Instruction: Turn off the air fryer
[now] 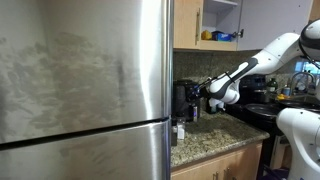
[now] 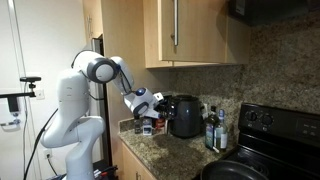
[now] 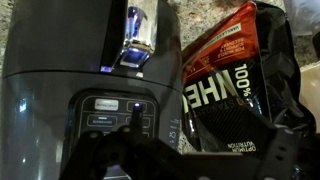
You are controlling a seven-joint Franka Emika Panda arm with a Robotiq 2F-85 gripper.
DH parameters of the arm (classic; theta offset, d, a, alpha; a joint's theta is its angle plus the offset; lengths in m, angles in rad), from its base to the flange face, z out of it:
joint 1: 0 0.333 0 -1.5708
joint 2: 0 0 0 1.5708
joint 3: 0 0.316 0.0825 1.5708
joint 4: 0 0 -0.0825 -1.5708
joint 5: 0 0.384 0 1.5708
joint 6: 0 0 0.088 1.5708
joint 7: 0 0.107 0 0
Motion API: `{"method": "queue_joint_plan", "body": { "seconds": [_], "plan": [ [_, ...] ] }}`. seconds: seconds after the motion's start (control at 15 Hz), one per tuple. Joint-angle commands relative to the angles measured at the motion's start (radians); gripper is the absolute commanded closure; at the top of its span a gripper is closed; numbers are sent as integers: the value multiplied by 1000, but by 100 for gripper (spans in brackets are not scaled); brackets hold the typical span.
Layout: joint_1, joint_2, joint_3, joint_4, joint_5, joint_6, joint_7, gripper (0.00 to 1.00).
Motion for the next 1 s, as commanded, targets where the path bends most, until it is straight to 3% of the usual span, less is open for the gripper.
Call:
{"method": "queue_joint_plan", "body": {
  "seconds": [0.0,0.07,0.13,0.67,0.93],
  "plan": [
    [27,9,-34,19,14,-13,12,0],
    [31,4,-48,24,13,-14,15,0],
    [8,0,-14,6,2,-3,12,0],
    [25,-8,-67,20,-3,-51,8,0],
    [15,0,-56,14,1,-31,15,0]
  ]
}}
